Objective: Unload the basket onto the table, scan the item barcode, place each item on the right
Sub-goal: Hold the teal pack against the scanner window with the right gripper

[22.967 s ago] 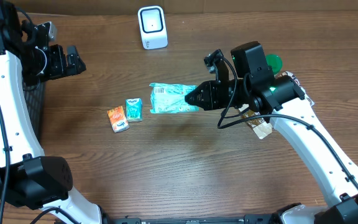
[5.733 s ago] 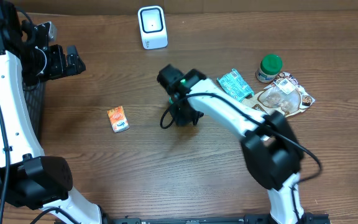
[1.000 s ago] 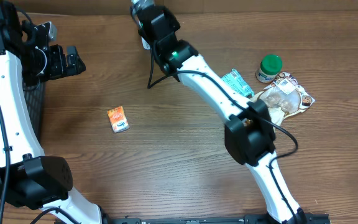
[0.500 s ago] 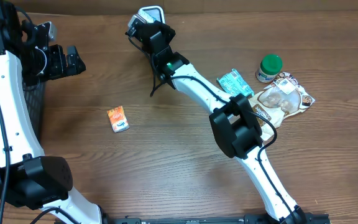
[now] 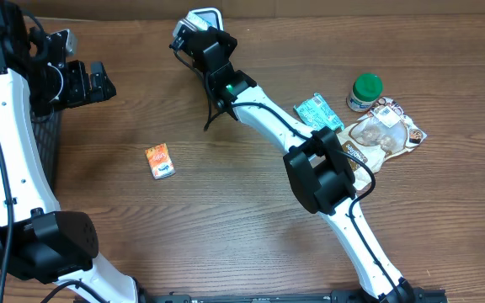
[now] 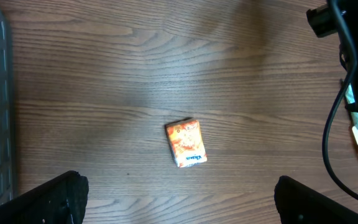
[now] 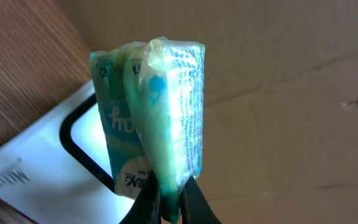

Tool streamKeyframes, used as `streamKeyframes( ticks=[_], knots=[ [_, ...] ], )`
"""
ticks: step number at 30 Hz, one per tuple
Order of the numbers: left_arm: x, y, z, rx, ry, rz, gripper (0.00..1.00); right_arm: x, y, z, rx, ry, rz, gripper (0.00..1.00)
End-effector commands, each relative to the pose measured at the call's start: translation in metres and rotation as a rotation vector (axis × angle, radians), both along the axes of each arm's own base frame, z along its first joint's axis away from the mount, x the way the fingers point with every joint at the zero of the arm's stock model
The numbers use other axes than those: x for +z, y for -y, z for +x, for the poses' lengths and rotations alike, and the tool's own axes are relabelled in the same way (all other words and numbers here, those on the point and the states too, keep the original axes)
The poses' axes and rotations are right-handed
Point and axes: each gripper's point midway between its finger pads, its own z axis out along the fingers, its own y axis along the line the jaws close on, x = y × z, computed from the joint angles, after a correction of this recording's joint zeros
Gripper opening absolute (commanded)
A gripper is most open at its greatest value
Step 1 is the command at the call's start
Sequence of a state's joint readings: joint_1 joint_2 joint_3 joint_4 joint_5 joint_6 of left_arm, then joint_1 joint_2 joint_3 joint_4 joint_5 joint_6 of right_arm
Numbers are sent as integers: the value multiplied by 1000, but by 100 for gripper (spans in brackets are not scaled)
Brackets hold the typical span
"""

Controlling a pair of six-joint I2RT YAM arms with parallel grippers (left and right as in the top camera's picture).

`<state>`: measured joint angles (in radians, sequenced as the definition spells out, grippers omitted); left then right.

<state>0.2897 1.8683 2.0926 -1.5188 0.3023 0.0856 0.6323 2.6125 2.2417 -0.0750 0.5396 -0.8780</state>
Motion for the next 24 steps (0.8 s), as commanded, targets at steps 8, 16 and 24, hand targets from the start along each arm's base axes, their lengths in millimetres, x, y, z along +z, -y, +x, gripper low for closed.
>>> streamKeyframes(
  ticks=[8,16,24],
  knots=[
    [4,-1,1,-12,16,8,100,-5,15,11,127,-24,-199,4],
    [4,-1,1,-12,16,8,100,0,0,9,185,-1,-163,4],
    [4,-1,1,-12,16,8,100,6,-13,6,213,22,-144,4]
  ],
)
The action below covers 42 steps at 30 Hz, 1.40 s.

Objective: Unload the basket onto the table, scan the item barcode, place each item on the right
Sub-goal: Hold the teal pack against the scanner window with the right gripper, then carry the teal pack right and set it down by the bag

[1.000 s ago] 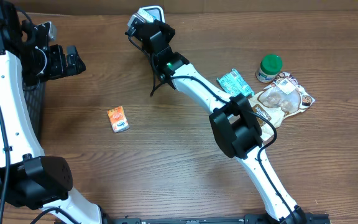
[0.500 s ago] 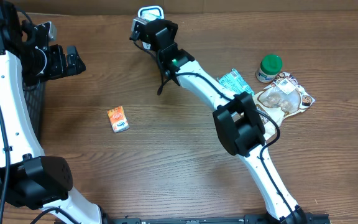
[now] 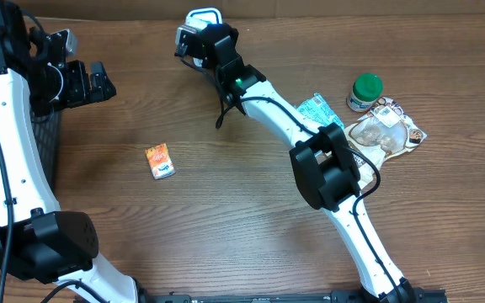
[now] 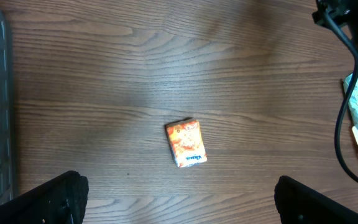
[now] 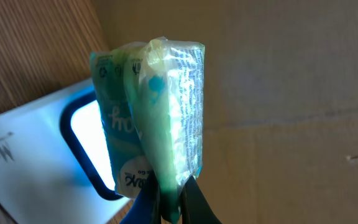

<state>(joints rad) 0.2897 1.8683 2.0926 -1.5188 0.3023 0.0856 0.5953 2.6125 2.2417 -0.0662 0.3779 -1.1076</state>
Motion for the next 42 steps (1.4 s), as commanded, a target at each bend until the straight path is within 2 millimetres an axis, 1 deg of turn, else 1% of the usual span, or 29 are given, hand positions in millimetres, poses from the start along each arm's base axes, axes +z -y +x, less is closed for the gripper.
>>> streamKeyframes(
  ticks=[1,12,14,16,18,20,21,23,24,26,29,31,33,35,36,37,39,42],
  knots=[
    [4,-1,1,-12,16,8,100,8,-8,-2,24,14,16,4],
    [4,-1,1,-12,16,8,100,9,-8,-2,21,15,22,4],
    [4,-1,1,-12,16,8,100,15,-8,-3,9,14,63,4],
    [4,-1,1,-12,16,8,100,31,-8,-3,-16,14,146,4],
    [4,-1,1,-12,16,8,100,53,-5,-4,-34,26,213,4],
    [4,-1,1,-12,16,8,100,83,-1,-8,-47,42,272,4],
    [4,-1,1,-12,16,8,100,102,2,-11,-56,49,310,4],
    [4,-1,1,-12,16,8,100,134,9,-21,-81,40,397,4],
    [4,-1,1,-12,16,8,99,151,14,-29,-99,22,450,4],
    [4,-1,1,-12,16,8,100,180,23,-51,-143,-43,562,4],
    [4,-1,1,-12,16,8,100,207,41,-84,-242,-163,739,4],
    [4,-1,1,-12,16,8,100,218,61,-117,-332,-281,839,4],
    [4,-1,1,-12,16,8,99,221,80,-147,-407,-388,881,4],
    [4,-1,1,-12,16,8,99,218,104,-178,-512,-494,912,4],
    [4,-1,1,-12,16,8,99,213,118,-193,-596,-548,945,4],
    [4,-1,1,-12,16,8,99,209,129,-203,-669,-581,973,4],
    [4,-1,1,-12,16,8,100,190,158,-225,-854,-649,982,4],
    [4,-1,1,-12,16,8,100,164,196,-242,-1070,-703,950,4]
  ],
)
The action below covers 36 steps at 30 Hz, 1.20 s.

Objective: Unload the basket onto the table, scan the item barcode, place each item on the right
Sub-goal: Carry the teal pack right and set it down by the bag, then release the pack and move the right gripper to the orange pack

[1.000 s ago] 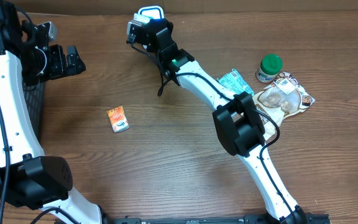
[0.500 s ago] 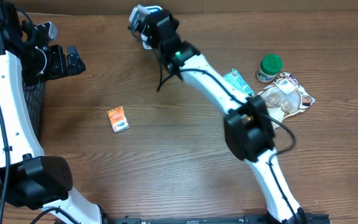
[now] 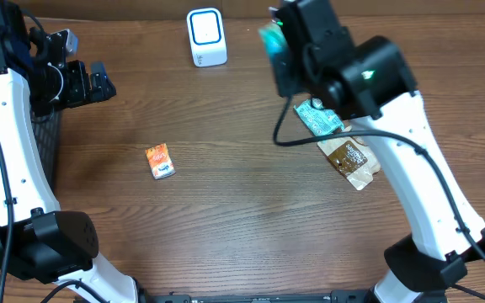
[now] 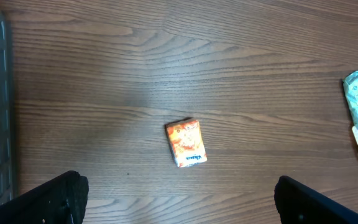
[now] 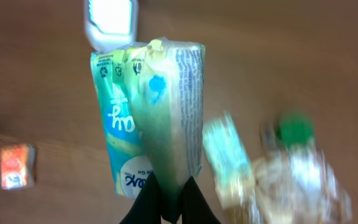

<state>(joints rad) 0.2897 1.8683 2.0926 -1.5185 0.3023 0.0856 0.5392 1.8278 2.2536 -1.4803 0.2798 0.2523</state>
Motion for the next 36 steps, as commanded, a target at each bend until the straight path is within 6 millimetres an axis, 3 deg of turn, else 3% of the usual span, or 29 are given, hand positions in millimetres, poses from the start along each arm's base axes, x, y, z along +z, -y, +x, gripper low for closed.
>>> streamKeyframes(
  ticks=[1,5,14,21,24,25,27,29,33,36],
  knots=[
    [4,-1,1,-12,16,8,100,-40,31,3,-305,-151,73,4],
    [4,-1,1,-12,15,8,100,-78,61,-2,-420,-276,69,4],
    [4,-1,1,-12,15,8,100,-174,99,-3,-538,-457,110,4],
    [4,-1,1,-12,16,8,100,-220,128,-4,-619,-498,156,4],
    [4,-1,1,-12,16,8,99,-230,139,-12,-647,-526,149,5],
    [4,-1,1,-12,15,8,99,-232,141,-14,-653,-536,145,9],
    [4,-1,1,-12,16,8,100,-233,143,-16,-650,-544,139,28],
    [4,-1,1,-12,16,8,100,-232,143,-16,-629,-546,132,38],
    [4,-1,1,-12,16,8,99,-229,141,-12,-594,-536,136,43],
    [4,-1,1,-12,16,8,99,-215,127,-4,-495,-533,186,44]
  ],
)
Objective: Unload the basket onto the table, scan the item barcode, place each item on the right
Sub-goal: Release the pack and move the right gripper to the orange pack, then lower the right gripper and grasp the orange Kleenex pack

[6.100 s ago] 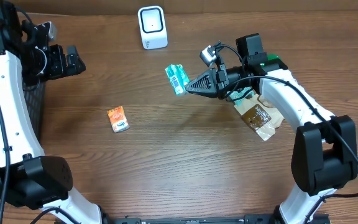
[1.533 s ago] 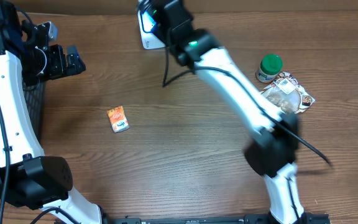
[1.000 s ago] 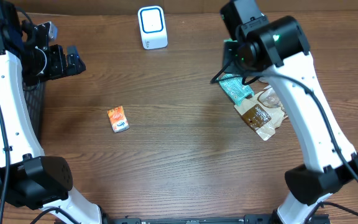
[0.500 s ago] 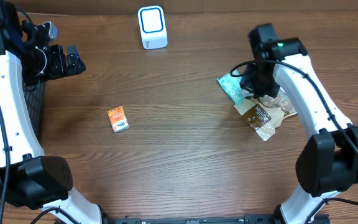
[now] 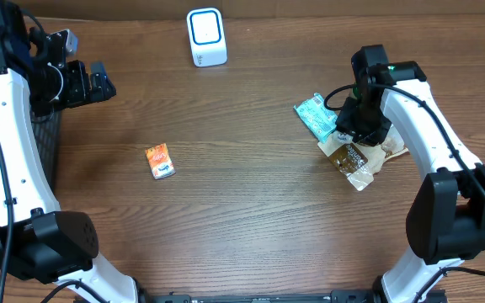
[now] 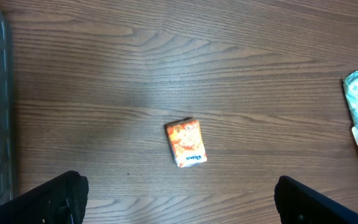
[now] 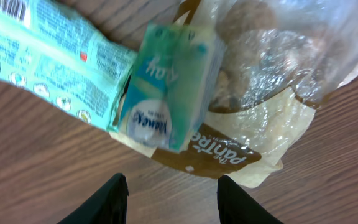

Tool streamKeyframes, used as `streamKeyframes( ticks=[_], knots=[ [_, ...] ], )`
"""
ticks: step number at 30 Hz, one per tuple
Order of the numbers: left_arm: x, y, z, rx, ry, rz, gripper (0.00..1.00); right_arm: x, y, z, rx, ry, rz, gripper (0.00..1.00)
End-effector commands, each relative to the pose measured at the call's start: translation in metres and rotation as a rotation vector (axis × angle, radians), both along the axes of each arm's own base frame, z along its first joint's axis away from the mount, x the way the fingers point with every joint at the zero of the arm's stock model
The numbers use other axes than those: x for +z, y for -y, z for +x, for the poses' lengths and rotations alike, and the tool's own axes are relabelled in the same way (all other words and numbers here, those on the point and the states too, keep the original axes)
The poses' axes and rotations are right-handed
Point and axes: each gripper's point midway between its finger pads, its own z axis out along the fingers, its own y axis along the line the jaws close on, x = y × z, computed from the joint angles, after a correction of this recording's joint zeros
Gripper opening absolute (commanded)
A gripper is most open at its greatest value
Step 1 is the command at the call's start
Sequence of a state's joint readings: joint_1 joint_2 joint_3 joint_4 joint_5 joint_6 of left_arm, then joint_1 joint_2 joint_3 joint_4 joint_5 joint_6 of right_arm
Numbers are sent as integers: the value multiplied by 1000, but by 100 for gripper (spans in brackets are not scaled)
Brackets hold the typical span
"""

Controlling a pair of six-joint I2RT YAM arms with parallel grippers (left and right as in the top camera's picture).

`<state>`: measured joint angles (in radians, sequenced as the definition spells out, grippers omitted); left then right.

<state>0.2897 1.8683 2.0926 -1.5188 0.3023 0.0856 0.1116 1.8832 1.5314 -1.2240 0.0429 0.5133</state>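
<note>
The green tissue pack (image 7: 169, 93) lies loose on a teal flat packet (image 7: 42, 56) and a clear bread bag (image 7: 278, 56). My right gripper (image 7: 173, 196) hangs just above it, open and empty. In the overhead view my right gripper (image 5: 356, 124) covers the pack. The white barcode scanner (image 5: 206, 37) stands at the table's far edge, well to the left of that gripper. My left gripper (image 6: 179, 199) is open and empty, high over the table at the left (image 5: 91, 82).
A small orange packet (image 5: 160, 160) lies alone left of centre, also under my left wrist camera as the orange packet (image 6: 186, 142). The teal packet (image 5: 314, 114) and bread bag (image 5: 369, 156) form a pile at the right. A dark basket borders the left edge.
My right gripper was shut on the tissue pack, held high over the table's right half. Now it is low over the pile and open, and the pack lies on the pile. Left arm unchanged.
My right gripper held the tissue pack against the scanner's lit window at the two oldest moments. Later it held the pack up to the right of the scanner. Now the pack is let go on the pile at the right.
</note>
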Motion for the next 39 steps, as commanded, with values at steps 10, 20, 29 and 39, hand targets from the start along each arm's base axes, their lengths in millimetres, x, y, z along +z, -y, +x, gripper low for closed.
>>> streamKeyframes(
  ticks=[10,20,29,39],
  knots=[
    [4,-1,1,-12,16,8,100,74,-93,28,342,175,310,50],
    [4,-1,1,-12,16,8,100,72,-242,14,676,319,452,57],
    [4,-1,1,-12,16,8,99,32,-352,-11,792,352,525,55],
    [4,-1,1,-12,16,8,99,-15,-386,-23,806,316,521,54]
  ],
)
